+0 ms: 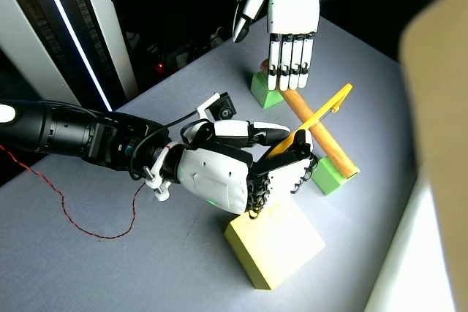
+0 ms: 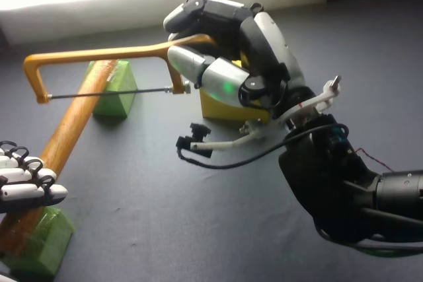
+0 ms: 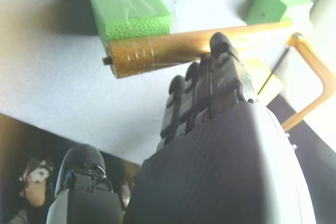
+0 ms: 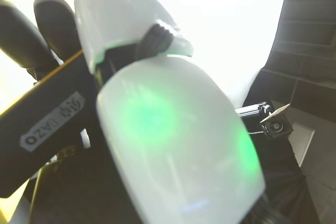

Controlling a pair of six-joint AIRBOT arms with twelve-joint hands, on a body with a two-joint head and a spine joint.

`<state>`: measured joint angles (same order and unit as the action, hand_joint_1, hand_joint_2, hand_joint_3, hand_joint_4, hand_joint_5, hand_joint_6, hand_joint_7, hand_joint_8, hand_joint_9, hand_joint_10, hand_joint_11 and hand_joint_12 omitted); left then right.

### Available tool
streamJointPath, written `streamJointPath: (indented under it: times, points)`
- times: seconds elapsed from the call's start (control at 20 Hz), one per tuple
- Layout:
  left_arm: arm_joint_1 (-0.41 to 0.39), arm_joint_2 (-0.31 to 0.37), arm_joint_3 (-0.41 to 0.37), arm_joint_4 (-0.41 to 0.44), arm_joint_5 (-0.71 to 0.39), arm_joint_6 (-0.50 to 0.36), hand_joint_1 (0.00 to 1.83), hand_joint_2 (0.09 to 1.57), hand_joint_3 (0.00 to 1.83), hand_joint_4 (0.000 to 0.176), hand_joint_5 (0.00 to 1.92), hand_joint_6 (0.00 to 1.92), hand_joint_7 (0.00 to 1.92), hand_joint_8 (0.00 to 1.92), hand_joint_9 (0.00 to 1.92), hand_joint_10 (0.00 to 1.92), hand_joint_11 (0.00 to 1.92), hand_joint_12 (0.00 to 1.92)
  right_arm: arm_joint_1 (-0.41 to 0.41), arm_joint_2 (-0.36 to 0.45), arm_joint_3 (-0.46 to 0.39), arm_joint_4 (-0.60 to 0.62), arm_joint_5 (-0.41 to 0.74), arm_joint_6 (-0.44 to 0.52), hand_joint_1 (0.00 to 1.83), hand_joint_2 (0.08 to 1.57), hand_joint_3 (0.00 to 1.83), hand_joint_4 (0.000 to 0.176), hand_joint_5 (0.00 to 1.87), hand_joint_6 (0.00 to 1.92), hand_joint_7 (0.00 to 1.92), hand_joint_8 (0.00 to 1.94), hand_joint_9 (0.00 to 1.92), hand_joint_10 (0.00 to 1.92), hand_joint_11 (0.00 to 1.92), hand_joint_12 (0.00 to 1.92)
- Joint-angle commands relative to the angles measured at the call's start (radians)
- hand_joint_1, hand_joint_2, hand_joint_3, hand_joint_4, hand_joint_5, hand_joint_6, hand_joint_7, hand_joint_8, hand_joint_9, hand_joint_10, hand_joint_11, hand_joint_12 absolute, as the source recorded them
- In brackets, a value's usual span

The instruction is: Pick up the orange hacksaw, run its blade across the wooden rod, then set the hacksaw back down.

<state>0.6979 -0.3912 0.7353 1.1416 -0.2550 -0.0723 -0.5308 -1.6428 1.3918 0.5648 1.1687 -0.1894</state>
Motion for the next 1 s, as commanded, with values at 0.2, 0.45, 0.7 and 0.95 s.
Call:
streamJointPath:
  times: [0.2, 0.45, 0.7, 0.95]
  points:
    - [-0.011, 0.000, 0.002, -0.012, -0.018, 0.004, 0.11, 1.10, 0.00, 0.000, 0.06, 0.00, 0.03, 0.00, 0.03, 0.00, 0.00, 0.23, -0.010, 0.005, -0.003, -0.051, 0.092, -0.012, 1.37, 1.14, 0.00, 0.000, 0.82, 1.02, 0.90, 1.09, 0.95, 1.29, 0.92, 1.32]
    - [-0.011, -0.002, 0.004, -0.012, -0.018, 0.004, 0.10, 1.12, 0.00, 0.000, 0.02, 0.00, 0.00, 0.00, 0.01, 0.00, 0.00, 0.19, -0.009, -0.005, -0.007, -0.051, 0.076, -0.034, 1.37, 1.14, 0.00, 0.000, 0.81, 1.04, 0.91, 1.08, 0.94, 1.29, 0.91, 1.30]
    - [-0.016, -0.004, 0.004, -0.012, -0.018, 0.004, 0.13, 1.10, 0.00, 0.000, 0.04, 0.00, 0.03, 0.00, 0.04, 0.00, 0.00, 0.27, 0.004, -0.043, -0.006, -0.051, 0.022, -0.059, 1.37, 1.14, 0.00, 0.000, 0.80, 1.04, 0.92, 1.06, 0.95, 1.28, 0.92, 1.31]
    - [-0.019, -0.007, 0.006, -0.012, -0.018, 0.004, 0.12, 1.09, 0.00, 0.000, 0.04, 0.00, 0.02, 0.00, 0.02, 0.00, 0.00, 0.20, 0.022, -0.082, 0.005, -0.051, -0.035, -0.073, 1.38, 1.14, 0.00, 0.000, 0.82, 1.01, 0.94, 1.03, 0.95, 1.28, 0.92, 1.30]
